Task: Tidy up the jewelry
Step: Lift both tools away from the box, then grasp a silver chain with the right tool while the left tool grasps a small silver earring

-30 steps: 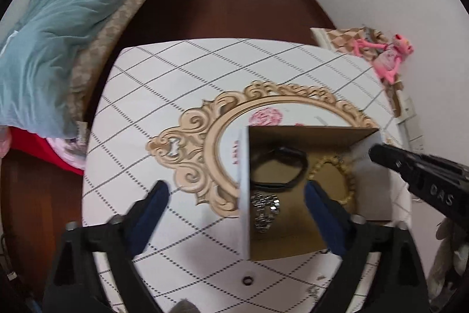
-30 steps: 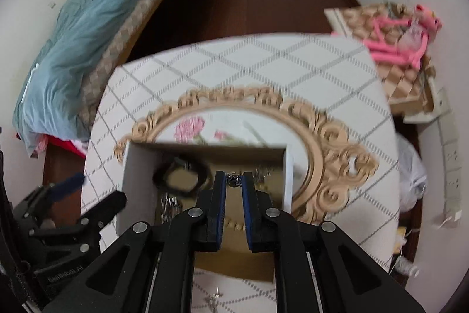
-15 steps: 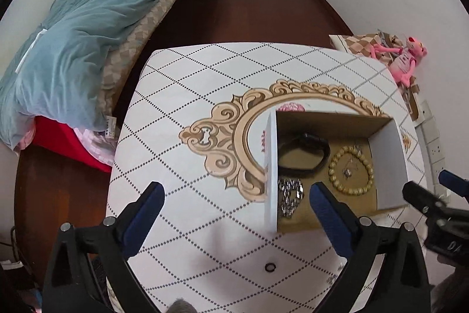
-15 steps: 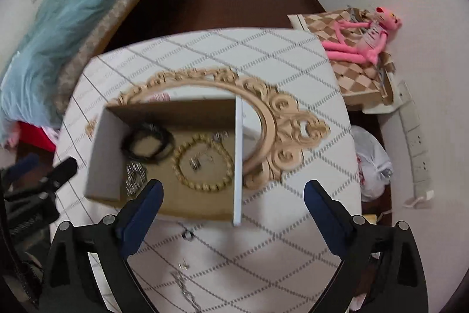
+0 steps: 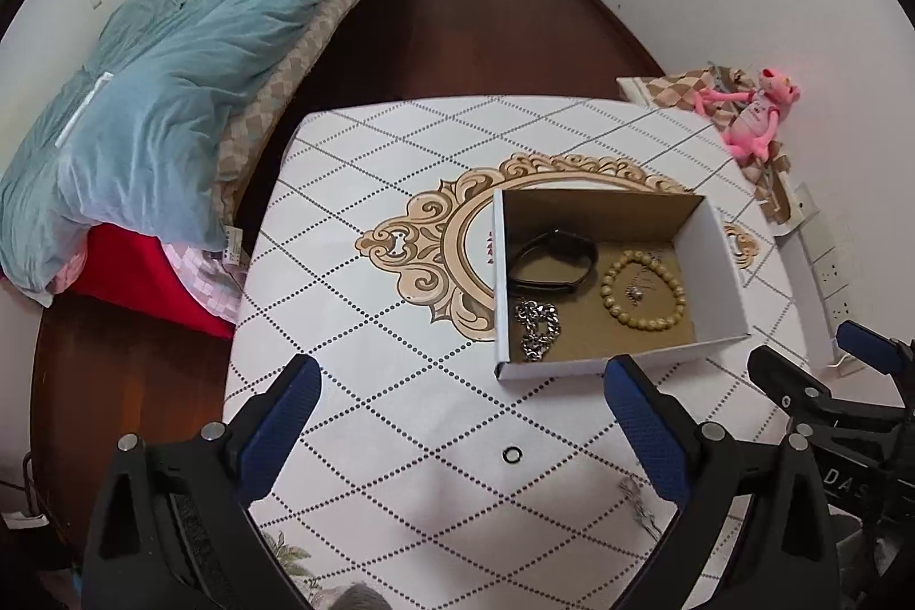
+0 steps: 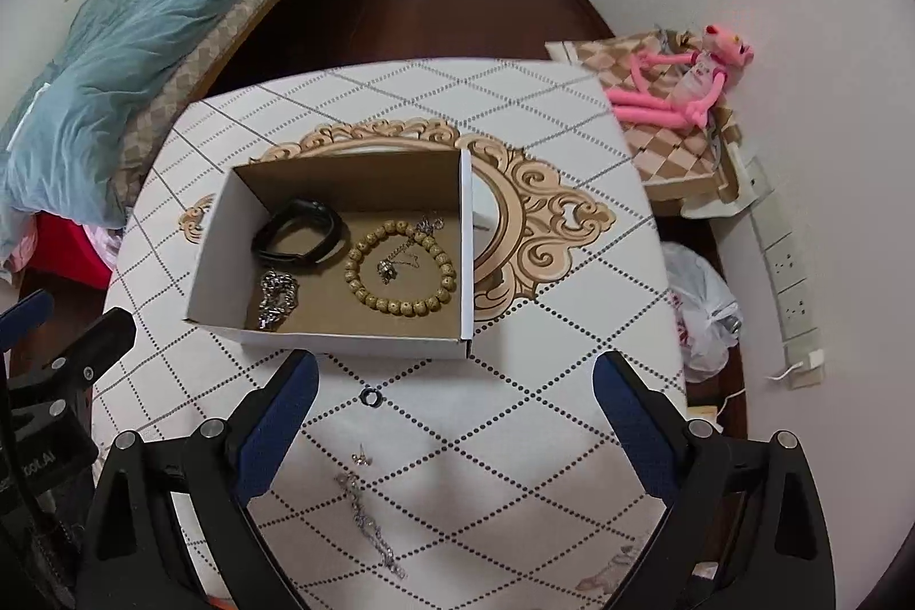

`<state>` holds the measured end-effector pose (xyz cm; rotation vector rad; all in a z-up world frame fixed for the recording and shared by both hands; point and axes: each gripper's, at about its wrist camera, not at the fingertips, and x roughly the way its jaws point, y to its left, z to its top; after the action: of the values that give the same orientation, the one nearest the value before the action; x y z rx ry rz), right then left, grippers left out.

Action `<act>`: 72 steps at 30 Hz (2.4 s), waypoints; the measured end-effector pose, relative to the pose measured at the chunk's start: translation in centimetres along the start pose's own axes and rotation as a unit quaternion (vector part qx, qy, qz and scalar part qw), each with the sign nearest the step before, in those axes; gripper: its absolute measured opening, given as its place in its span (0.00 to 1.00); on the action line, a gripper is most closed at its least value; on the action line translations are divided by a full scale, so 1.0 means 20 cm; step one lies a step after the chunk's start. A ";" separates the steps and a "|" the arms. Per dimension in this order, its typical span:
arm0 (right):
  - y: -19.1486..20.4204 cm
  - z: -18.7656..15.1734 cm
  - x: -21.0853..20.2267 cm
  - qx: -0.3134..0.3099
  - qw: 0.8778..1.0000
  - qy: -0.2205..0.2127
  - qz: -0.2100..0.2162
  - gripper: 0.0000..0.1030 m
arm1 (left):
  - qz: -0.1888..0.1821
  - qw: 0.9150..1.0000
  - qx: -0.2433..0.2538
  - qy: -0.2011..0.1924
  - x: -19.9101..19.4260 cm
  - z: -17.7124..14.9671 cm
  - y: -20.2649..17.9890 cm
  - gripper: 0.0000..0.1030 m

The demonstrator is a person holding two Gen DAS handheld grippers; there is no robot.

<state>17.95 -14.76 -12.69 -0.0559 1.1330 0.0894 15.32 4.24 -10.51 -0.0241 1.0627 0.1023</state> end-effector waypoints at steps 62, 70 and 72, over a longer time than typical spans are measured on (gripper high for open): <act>-0.29 -0.57 0.24 0.124 0.991 0.003 0.049 0.06 | -0.059 0.996 0.021 0.069 0.36 -0.46 -0.25 0.97; -0.49 -0.61 0.28 0.181 0.982 0.008 0.048 0.06 | -0.075 0.993 0.060 0.065 0.43 -0.47 -0.55 0.59; -0.51 -0.61 0.28 0.187 0.981 0.007 0.048 0.06 | -0.075 0.993 0.069 0.067 0.45 -0.48 -0.58 0.42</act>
<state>10.33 -25.74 -23.03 0.3345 1.1500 -0.0394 12.51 -7.39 -23.41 0.0154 1.1965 -0.1098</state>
